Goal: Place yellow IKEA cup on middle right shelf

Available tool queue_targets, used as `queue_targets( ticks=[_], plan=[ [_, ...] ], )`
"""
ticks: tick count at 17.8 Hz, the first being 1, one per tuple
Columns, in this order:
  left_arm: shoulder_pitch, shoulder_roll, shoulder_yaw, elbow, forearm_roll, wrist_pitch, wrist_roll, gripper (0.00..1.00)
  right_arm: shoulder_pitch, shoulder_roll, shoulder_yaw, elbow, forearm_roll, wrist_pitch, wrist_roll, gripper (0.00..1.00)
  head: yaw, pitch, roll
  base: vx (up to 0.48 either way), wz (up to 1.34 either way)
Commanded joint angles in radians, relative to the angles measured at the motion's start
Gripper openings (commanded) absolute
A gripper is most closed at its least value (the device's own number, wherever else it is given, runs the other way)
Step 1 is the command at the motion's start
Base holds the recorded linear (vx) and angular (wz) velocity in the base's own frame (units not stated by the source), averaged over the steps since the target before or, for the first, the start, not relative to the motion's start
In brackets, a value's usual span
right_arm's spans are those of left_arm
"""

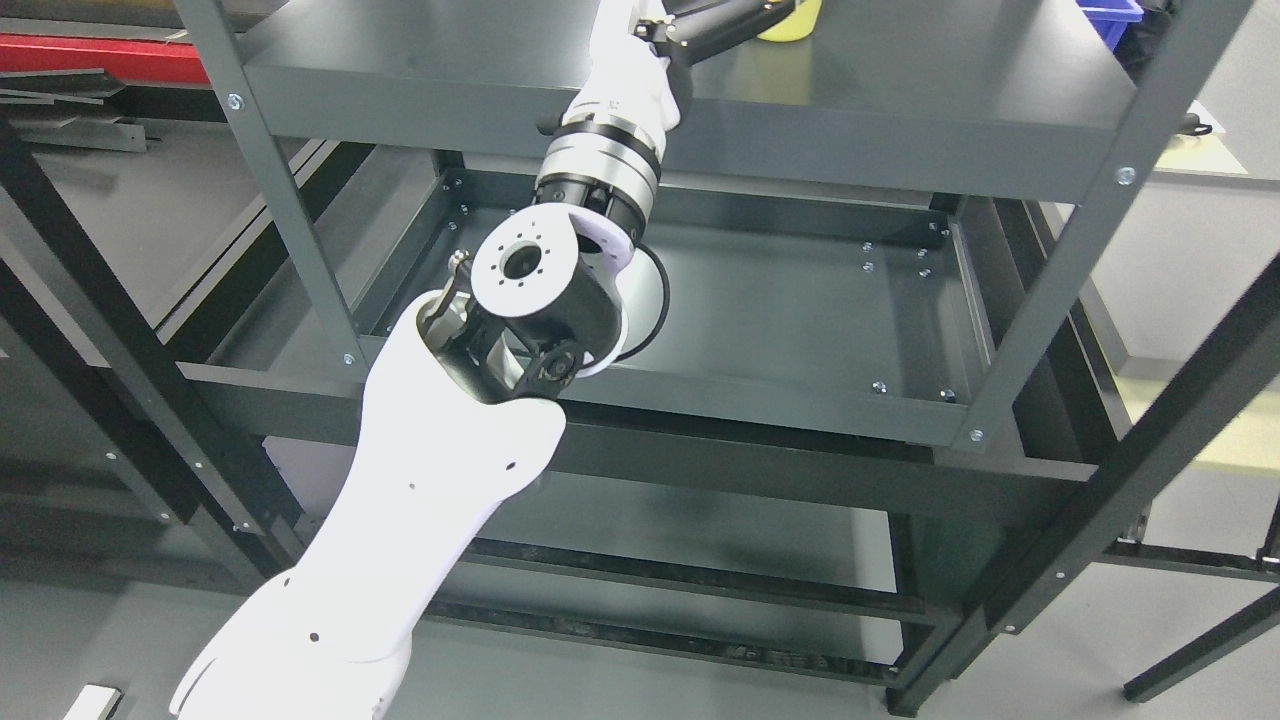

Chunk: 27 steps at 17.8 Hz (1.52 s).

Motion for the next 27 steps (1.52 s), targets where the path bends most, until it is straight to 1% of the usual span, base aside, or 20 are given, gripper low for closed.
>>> queue_targets(
  ticks=[1, 3, 4, 6, 7, 8, 10, 11, 13, 15, 16, 17, 18, 20, 21, 25, 27],
  plan=[
    [0.042, 0.017, -0.135, -0.076, -0.01, -0.094, -0.17, 0.99, 0.011, -0.017, 0.017, 0.0, -0.025, 0.001, -0.215, 0.99, 0.0, 0.0, 0.0, -0.068, -0.1],
    [0.056, 0.017, -0.226, -0.076, -0.01, -0.14, -0.269, 0.99, 0.011, -0.017, 0.017, 0.0, -0.025, 0.001, -0.215, 0.99, 0.0, 0.0, 0.0, -0.072, -0.05],
    [0.067, 0.017, -0.266, -0.076, -0.01, -0.151, -0.293, 0.99, 0.011, -0.017, 0.017, 0.0, -0.025, 0.001, -0.215, 0.99, 0.0, 0.0, 0.0, -0.064, 0.0],
    [0.116, 0.017, -0.356, -0.076, -0.01, -0.152, -0.315, 0.99, 0.011, -0.017, 0.017, 0.0, -0.025, 0.001, -0.215, 0.99, 0.0, 0.0, 0.0, -0.065, 0.04],
    [0.163, 0.017, -0.399, -0.076, -0.01, -0.154, -0.317, 0.99, 0.011, -0.017, 0.017, 0.0, -0.025, 0.001, -0.215, 0.99, 0.0, 0.0, 0.0, -0.066, 0.07],
    [0.203, 0.035, -0.416, -0.076, -0.013, -0.154, -0.317, 0.99, 0.011, -0.017, 0.017, 0.0, -0.025, 0.001, -0.215, 0.99, 0.0, 0.0, 0.0, -0.063, 0.16],
    [0.297, 0.072, -0.404, -0.073, -0.023, -0.154, -0.317, 0.99, 0.011, -0.017, 0.017, 0.0, -0.025, 0.001, -0.215, 0.99, 0.0, 0.0, 0.0, -0.054, 0.2],
    [0.35, 0.089, -0.369, -0.058, -0.054, -0.154, -0.317, 0.99, 0.011, -0.017, 0.017, 0.0, -0.025, 0.001, -0.215, 0.99, 0.0, 0.0, 0.0, -0.045, 0.25],
    [0.468, 0.092, -0.248, 0.014, -0.13, -0.156, -0.324, 0.99, 0.011, -0.017, 0.017, 0.0, -0.025, 0.001, -0.215, 0.99, 0.0, 0.0, 0.0, -0.048, 0.25],
    [0.555, 0.083, -0.071, 0.097, -0.24, -0.156, -0.385, 0.99, 0.011, -0.017, 0.017, 0.0, -0.025, 0.001, -0.215, 0.99, 0.0, 0.0, 0.0, -0.046, 0.31],
    [0.591, 0.068, 0.031, 0.104, -0.294, -0.156, -0.436, 0.99, 0.011, -0.017, 0.017, 0.0, -0.025, 0.001, -0.215, 0.99, 0.0, 0.0, 0.0, -0.033, 0.39],
    [0.616, 0.034, 0.121, 0.109, -0.331, -0.154, -0.485, 0.99, 0.011, -0.017, 0.017, 0.0, -0.025, 0.001, -0.215, 0.99, 0.0, 0.0, 0.0, -0.033, 0.39],
    [0.624, 0.017, 0.181, 0.109, -0.343, -0.154, -0.51, 0.99, 0.011, -0.017, 0.017, 0.0, -0.025, 0.001, -0.215, 0.99, 0.0, 0.0, 0.0, -0.042, 0.43],
    [0.644, 0.017, 0.246, 0.106, -0.381, -0.134, -0.507, 0.99, 0.011, -0.017, 0.017, 0.0, -0.025, 0.001, -0.215, 0.99, 0.0, 0.0, 0.0, -0.04, 0.45],
    [0.658, 0.017, 0.248, 0.109, -0.412, -0.125, -0.495, 0.99, 0.011, -0.017, 0.017, 0.0, -0.025, 0.001, -0.215, 0.99, 0.0, 0.0, 0.0, -0.039, 0.47],
    [0.679, 0.017, 0.251, 0.111, -0.424, -0.087, -0.287, 0.99, 0.011, -0.017, 0.017, 0.0, -0.025, 0.001, -0.215, 0.99, 0.0, 0.0, 0.0, -0.012, 0.51],
    [0.722, 0.017, 0.278, 0.108, -0.423, -0.088, -0.275, 0.99, 0.011, -0.017, 0.017, 0.001, -0.025, 0.001, -0.215, 0.99, 0.0, 0.0, 0.0, 0.019, 0.52]
  ],
)
